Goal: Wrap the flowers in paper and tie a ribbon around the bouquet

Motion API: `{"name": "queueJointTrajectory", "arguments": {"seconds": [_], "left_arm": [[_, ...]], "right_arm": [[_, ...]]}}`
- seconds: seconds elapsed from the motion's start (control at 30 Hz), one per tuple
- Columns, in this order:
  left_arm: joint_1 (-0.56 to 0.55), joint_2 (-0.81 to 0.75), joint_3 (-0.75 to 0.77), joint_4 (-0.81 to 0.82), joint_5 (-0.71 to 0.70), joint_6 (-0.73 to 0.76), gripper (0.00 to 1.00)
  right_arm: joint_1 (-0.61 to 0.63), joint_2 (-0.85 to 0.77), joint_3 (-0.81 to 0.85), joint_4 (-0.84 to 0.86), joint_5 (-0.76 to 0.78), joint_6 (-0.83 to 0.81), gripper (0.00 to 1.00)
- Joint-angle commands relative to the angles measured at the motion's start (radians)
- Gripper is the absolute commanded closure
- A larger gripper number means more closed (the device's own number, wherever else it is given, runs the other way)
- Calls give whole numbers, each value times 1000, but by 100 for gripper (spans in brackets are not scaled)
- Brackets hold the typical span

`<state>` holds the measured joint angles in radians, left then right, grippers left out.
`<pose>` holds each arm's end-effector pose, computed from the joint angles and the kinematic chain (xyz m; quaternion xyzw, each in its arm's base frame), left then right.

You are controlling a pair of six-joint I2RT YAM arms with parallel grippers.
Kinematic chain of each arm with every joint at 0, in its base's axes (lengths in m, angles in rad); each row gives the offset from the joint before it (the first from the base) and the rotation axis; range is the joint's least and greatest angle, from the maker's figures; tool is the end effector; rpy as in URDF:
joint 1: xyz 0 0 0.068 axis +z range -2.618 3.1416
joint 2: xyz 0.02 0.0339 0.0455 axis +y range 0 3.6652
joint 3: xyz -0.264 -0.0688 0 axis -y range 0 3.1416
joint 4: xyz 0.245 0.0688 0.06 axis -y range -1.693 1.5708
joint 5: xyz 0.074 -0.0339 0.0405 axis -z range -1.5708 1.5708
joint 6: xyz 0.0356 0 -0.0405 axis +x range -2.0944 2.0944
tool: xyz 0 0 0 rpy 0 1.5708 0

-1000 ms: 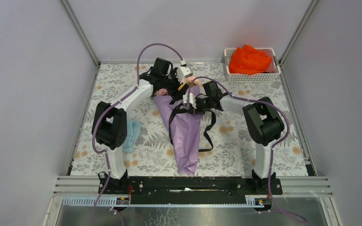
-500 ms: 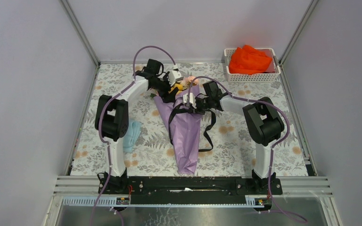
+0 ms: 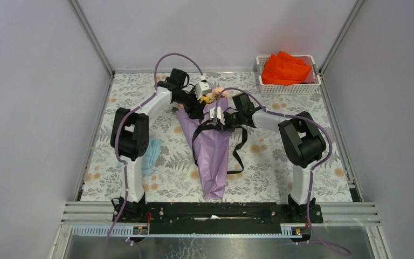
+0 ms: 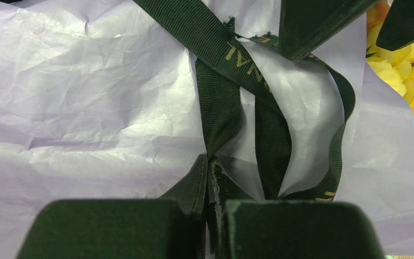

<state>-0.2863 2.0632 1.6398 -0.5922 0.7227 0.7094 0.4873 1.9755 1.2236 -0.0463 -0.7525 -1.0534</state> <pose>0.4211 -0.1485 0.2146 0.5147 0.7441 -0.2786 0.3220 0.3541 0.2152 0.1611 -0.6993 0.5219 0.2290 0.4315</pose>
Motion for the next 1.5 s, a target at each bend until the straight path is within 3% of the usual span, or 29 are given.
{"name": "queueJointTrajectory", "arguments": {"seconds": [0.0, 0.07, 0.2, 0.33, 0.47, 0.7, 1.1, 1.3, 1.47], "left_arm": [[-3, -63, 35, -35, 149, -17, 25], [-6, -62, 33, -14, 177, -52, 24], [-31, -7, 30, 30, 43, -97, 24], [-52, 22, 21, 63, -72, -104, 34], [-59, 13, -5, 131, -127, -117, 53], [-60, -14, -39, 149, -115, -118, 100], [-60, -86, -85, 157, -134, -120, 100], [-43, -207, -152, 169, -170, -141, 100], [-36, -269, -213, 167, -155, -116, 86]], "right_arm": [[-5, -55, 0, 11, -28, 4, 100], [-4, -56, -3, 20, -33, 10, 100], [-5, -58, -1, 19, -34, 12, 100], [-4, -61, -1, 10, -30, 3, 100], [-4, -60, 1, 6, -30, 3, 100], [-5, -70, -15, 14, -28, 8, 100], [-4, -88, -17, 25, -31, 66, 100], [-6, -99, -25, -4, -17, 64, 100], [-5, -84, -18, 3, -27, 75, 100]]}}
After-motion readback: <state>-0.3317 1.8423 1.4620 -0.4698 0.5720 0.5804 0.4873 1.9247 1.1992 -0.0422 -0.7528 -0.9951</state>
